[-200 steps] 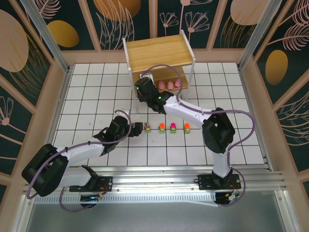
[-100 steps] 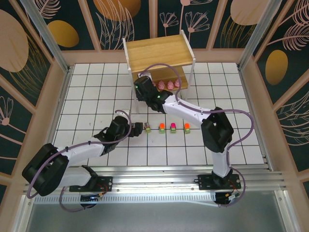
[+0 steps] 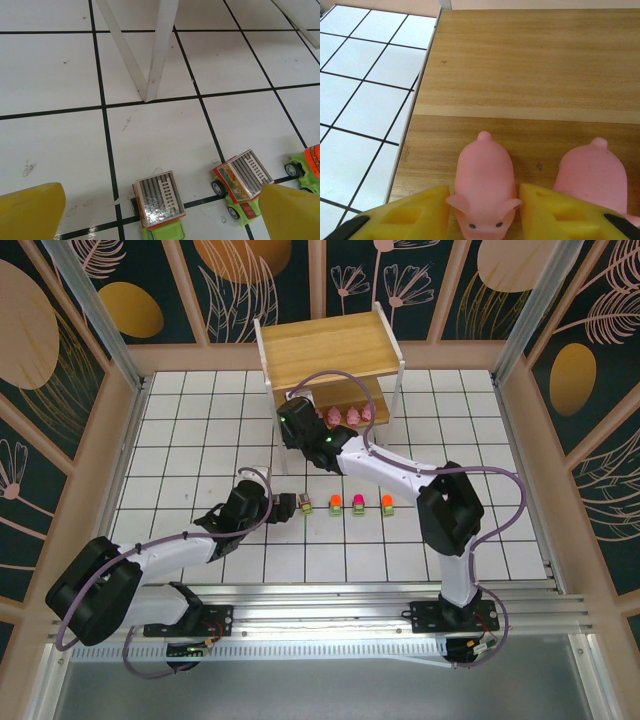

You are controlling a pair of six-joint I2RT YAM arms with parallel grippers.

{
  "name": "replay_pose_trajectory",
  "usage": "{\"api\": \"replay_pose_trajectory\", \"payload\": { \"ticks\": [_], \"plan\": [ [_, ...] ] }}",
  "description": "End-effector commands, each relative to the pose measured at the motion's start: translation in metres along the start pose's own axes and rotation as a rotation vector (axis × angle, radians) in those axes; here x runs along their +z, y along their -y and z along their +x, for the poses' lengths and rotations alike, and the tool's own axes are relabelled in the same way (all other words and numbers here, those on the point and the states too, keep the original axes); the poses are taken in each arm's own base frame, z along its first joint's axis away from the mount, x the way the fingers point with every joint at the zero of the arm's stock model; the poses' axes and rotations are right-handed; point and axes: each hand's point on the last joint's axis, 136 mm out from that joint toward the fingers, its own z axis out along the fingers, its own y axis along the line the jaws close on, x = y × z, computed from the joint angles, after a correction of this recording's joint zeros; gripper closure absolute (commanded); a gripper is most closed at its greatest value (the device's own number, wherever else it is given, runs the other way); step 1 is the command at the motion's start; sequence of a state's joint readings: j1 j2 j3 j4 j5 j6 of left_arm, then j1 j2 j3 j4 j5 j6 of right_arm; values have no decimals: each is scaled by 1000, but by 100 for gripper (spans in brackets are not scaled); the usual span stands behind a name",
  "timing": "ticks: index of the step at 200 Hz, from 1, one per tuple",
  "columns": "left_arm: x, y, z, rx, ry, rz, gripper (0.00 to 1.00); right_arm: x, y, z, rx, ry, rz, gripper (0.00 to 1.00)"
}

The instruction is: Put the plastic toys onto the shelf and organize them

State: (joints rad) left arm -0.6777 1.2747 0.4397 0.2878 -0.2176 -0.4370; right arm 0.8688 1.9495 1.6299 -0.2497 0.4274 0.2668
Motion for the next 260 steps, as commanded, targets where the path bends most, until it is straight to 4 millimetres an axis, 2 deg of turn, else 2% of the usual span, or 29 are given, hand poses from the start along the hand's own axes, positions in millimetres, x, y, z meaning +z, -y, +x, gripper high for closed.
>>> {"api": "replay_pose_trajectory", "payload": {
  "ticks": [1,81,124,161,199,260],
  "plan": [
    [-2,5,-15,3,42,11,1,-21,0,-19,-9,42,14,58],
    [-2,7,-16,7,44,23,1,-54,13,-2,2,46,36,58],
    [-6,11,-19,7,62,53,1,-84,25,18,2,36,52,57],
    [-13,21,-23,13,90,117,1,-113,52,44,36,10,79,57],
    [-18,32,-21,61,97,141,1,-137,86,75,80,-27,127,51],
    [-8,66,-9,158,62,137,1,-150,127,126,141,-108,184,45]
  ]
}}
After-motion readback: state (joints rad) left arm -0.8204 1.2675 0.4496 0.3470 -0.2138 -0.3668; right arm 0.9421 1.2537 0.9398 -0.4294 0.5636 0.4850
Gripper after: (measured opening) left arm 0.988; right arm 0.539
